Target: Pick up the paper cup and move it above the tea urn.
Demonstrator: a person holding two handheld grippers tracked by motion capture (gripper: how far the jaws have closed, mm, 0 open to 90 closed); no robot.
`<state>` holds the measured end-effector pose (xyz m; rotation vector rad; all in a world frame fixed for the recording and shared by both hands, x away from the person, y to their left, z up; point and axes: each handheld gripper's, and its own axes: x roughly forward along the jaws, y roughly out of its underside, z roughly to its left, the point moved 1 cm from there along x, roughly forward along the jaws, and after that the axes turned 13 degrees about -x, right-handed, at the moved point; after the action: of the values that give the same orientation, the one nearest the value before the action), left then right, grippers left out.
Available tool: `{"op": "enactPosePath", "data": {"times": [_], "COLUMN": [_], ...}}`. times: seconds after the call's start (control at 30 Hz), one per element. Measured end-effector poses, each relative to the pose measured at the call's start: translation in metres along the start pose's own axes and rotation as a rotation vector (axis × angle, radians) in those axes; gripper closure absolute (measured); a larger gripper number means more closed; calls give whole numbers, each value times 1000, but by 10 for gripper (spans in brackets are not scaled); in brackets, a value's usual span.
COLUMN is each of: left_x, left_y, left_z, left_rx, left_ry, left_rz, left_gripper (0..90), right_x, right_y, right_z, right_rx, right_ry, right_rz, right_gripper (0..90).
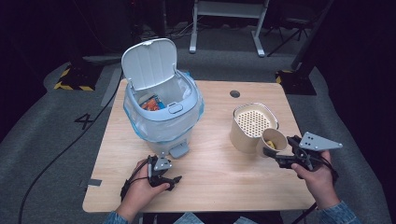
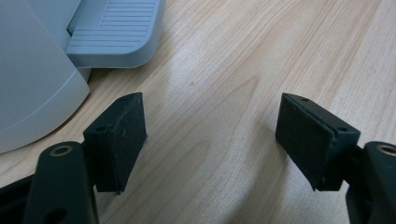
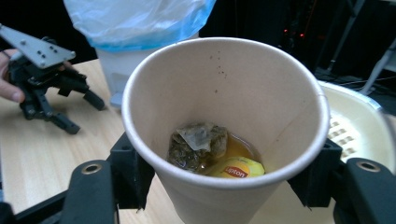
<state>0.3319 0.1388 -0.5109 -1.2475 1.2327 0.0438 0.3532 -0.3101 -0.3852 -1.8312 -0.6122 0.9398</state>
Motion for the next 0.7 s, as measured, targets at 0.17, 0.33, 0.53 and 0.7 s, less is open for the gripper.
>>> {"op": "enactPosePath", "data": {"times": [0.17,0.33,0.53,0.7], "left_x": [0,0,0,0], "left_y": [0,0,0,0], "left_z": [0,0,0,0], "left_rx": [0,0,0,-2], "left_ry": [0,0,1,1], "left_rz": [0,0,0,0], "left_gripper": [250,250,250,250], "right_x": [-5,-8,-5,2], "right_y": [-13,-24,-32,-35], "right_z": [-14,-30,-50,-65], "right_rx": [-4,3,22,37], "right_ry": [29,61,92,112], "right_rz": [5,9,11,17], "right_gripper": [344,345,345,344]}}
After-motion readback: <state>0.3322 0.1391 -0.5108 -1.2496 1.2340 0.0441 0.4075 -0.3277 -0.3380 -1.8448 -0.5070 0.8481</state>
